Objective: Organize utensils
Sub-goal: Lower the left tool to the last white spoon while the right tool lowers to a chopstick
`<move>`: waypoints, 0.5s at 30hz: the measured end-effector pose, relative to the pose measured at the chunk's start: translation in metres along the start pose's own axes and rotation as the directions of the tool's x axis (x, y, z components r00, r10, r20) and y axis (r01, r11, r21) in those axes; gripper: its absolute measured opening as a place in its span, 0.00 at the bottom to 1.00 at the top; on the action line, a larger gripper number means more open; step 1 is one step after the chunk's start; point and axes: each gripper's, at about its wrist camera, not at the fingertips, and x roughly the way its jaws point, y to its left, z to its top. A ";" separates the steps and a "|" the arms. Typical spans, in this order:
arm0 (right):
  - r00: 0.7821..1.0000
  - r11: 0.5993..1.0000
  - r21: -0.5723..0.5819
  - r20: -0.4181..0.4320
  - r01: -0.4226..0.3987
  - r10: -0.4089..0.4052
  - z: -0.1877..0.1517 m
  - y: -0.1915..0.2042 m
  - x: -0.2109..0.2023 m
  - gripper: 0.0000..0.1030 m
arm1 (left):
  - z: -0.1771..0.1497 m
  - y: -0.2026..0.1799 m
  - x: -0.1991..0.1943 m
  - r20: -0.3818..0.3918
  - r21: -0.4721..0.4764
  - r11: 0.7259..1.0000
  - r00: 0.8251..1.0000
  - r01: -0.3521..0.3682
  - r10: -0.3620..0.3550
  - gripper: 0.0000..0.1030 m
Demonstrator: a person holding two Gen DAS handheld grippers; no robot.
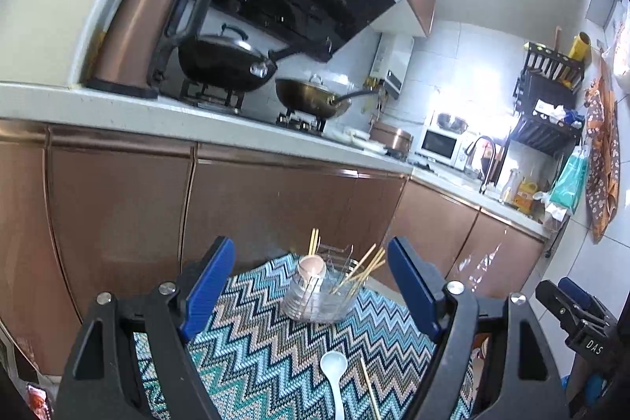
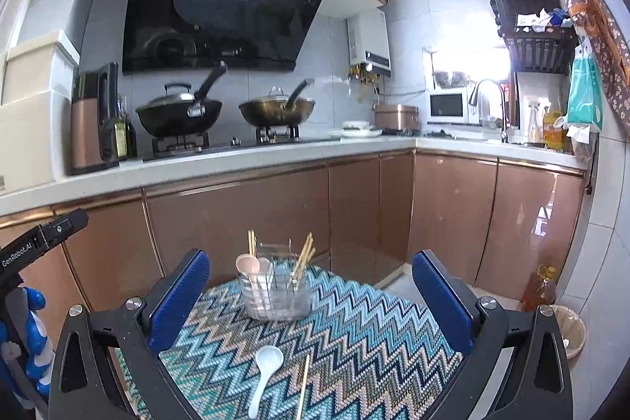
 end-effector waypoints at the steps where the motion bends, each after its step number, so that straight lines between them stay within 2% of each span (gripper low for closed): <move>1: 1.000 1.000 0.001 -0.014 -0.001 0.001 -0.002 -0.001 0.004 1.00 | -0.002 0.002 0.006 -0.018 -0.002 1.000 1.000 0.002 -0.002 0.77; 5: 0.997 1.000 0.014 -0.074 -0.015 0.016 -0.009 -0.007 0.023 1.00 | -0.011 0.014 0.031 -0.118 -0.036 0.998 0.992 0.048 -0.052 0.77; 8: 0.991 0.999 0.021 -0.128 -0.034 0.037 -0.016 -0.011 0.040 1.00 | -0.022 0.027 0.056 -0.209 -0.076 0.994 0.973 0.080 -0.094 0.77; 12: 0.977 0.998 0.030 -0.206 -0.055 0.060 -0.030 -0.016 0.067 1.00 | -0.042 0.036 0.089 -0.328 -0.113 0.987 0.933 0.116 -0.147 0.77; 15: 0.954 0.996 0.050 -0.286 -0.077 0.088 -0.046 -0.020 0.094 1.00 | -0.062 0.034 0.115 -0.419 -0.132 0.980 0.888 0.147 -0.190 0.77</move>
